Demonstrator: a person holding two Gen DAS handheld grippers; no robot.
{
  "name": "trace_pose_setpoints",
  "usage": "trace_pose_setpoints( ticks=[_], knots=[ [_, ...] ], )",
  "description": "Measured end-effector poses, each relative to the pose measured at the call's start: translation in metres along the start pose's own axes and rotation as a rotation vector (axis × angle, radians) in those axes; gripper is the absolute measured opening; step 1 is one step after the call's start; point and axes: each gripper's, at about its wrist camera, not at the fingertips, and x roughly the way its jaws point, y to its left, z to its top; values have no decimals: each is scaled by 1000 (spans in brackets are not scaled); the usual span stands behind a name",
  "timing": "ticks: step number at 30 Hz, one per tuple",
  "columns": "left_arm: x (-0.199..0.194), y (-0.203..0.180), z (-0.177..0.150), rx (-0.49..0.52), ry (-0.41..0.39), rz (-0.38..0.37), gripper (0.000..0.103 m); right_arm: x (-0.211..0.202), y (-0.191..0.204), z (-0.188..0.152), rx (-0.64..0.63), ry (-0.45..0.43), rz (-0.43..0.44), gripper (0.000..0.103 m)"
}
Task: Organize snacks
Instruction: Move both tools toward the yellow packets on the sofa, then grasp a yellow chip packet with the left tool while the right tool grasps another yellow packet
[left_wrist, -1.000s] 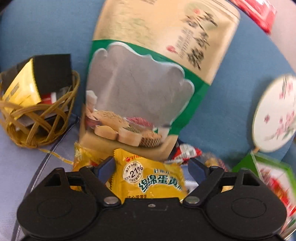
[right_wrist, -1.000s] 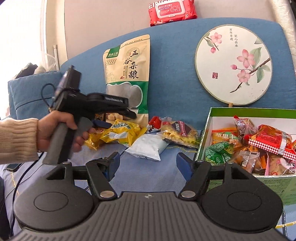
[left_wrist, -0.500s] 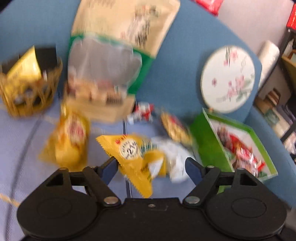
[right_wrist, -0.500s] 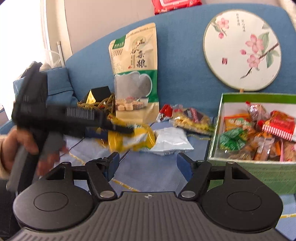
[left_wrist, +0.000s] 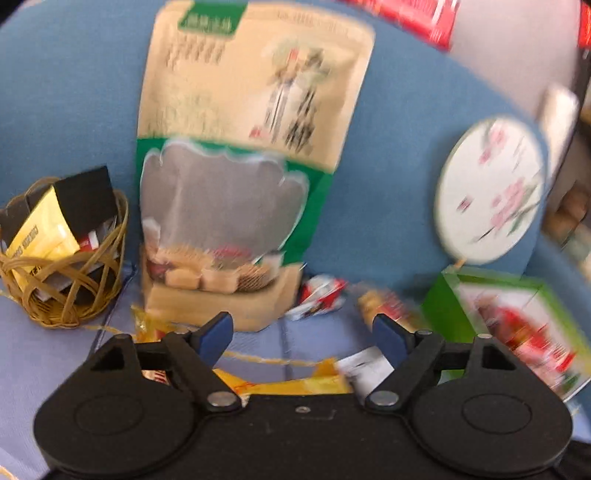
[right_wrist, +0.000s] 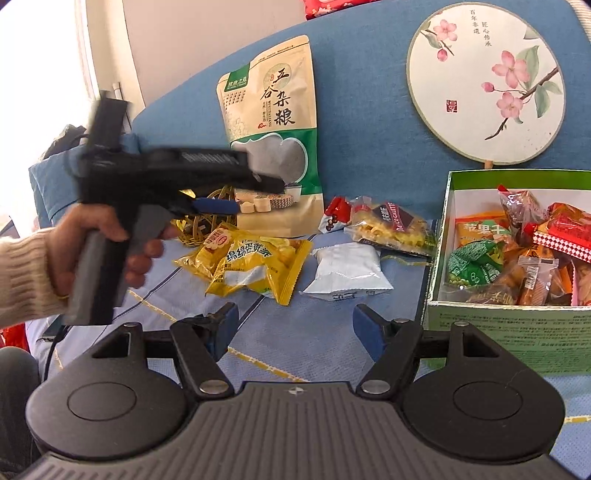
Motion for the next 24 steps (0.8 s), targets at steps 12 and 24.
trace_pose_setpoints(
  ticks=[12, 24],
  knots=[
    [-21, -9, -53, -98, 242, -216, 100, 7, 1, -3, 35, 38, 38, 103],
    [-41, 14, -69, -241, 274, -275, 69, 35, -9, -21, 244, 125, 151, 103]
  ],
)
